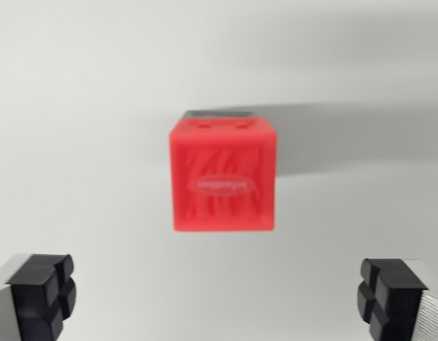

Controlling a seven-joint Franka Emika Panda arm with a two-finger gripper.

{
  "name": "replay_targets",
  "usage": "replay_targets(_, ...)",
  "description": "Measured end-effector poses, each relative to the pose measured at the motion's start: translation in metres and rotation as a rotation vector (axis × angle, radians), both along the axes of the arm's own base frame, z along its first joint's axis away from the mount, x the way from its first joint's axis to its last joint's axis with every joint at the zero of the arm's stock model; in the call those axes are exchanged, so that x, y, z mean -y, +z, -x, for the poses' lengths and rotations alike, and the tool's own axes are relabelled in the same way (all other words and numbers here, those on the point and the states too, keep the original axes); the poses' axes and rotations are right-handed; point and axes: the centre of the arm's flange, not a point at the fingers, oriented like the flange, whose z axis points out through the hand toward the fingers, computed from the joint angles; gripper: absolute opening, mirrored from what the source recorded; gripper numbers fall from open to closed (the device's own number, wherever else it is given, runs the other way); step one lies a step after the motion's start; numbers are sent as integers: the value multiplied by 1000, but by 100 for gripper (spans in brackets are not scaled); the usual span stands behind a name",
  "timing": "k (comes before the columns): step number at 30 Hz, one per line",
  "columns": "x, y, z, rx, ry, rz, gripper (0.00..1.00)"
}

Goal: Destack cube

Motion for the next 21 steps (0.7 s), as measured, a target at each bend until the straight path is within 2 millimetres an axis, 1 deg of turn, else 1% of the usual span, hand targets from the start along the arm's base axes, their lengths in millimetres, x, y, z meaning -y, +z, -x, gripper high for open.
replay_targets(3, 0, -17, 0, -7, 3, 2, 100)
replay_targets(11, 0, -50, 0, -4, 3, 1, 100)
replay_targets(21, 0, -83, 1, -4, 2, 1, 100)
